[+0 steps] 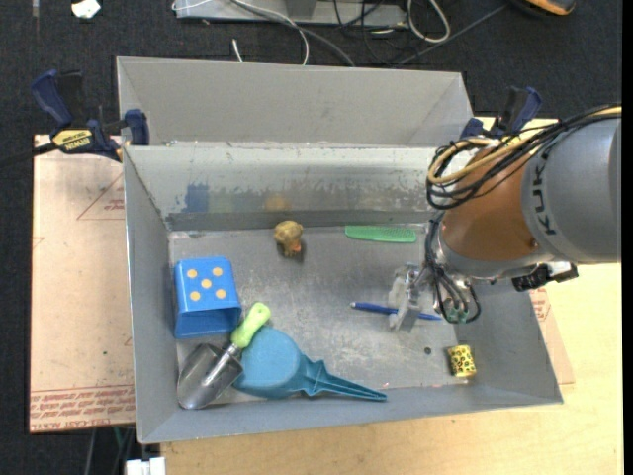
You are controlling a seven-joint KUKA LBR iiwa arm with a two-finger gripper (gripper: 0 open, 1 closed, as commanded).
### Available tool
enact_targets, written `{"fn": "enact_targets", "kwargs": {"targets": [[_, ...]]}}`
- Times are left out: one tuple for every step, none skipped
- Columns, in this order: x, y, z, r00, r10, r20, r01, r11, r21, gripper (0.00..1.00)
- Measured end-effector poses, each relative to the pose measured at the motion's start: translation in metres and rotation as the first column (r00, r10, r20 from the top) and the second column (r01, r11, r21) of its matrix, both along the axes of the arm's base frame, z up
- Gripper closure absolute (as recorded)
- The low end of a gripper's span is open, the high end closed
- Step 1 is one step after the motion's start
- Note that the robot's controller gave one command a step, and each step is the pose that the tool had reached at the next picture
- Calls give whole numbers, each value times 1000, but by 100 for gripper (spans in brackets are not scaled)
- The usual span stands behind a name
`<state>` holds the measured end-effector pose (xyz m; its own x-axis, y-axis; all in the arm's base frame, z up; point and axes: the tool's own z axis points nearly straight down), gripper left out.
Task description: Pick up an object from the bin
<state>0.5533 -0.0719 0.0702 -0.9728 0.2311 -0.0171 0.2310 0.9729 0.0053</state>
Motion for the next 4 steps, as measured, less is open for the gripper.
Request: {"fn": "enact_targets", "kwargs": {"targets": [[58,38,18,982,191,4,-191,982,-3,100],[58,38,18,981,192,4,-192,981,-4,100],[60,36,-1,979,204,5,-204,979,-3,100],[60,37,0,981,196,8,-196,981,-4,100]]}}
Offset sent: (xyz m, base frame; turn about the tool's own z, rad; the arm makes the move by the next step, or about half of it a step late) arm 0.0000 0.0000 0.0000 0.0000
